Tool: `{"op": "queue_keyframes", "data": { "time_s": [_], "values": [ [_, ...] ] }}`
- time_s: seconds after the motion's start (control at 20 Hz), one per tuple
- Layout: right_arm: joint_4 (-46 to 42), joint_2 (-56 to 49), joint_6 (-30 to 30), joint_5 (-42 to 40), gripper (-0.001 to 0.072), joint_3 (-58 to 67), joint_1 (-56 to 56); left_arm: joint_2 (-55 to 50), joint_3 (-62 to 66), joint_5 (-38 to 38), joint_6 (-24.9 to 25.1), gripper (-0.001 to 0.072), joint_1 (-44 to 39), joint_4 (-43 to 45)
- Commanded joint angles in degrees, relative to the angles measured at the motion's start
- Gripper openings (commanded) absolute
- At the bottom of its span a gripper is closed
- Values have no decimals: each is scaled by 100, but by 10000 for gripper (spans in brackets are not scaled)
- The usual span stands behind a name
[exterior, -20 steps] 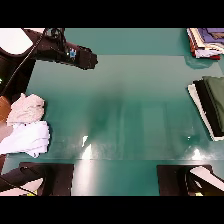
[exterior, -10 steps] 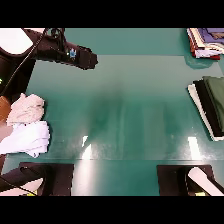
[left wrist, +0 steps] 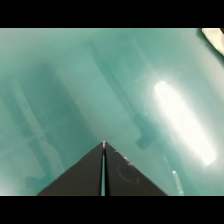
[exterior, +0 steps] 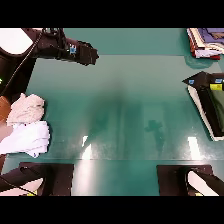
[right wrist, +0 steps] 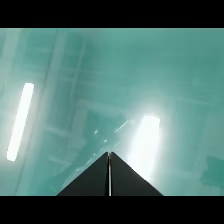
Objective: Fold the shirts.
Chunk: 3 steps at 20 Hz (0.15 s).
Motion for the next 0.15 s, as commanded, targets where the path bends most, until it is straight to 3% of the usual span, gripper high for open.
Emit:
{"op": "queue_keyframes", "data": {
  "time_s": [0.0, 0.1],
  "values": [
    [11, 4, -35, -63, 14, 0, 299, -2, 2, 160, -2, 29, -2, 0],
    [9, 4, -35, -61, 14, 0, 295, -2, 2, 256, -2, 29, -2, 0]
  ]
}}
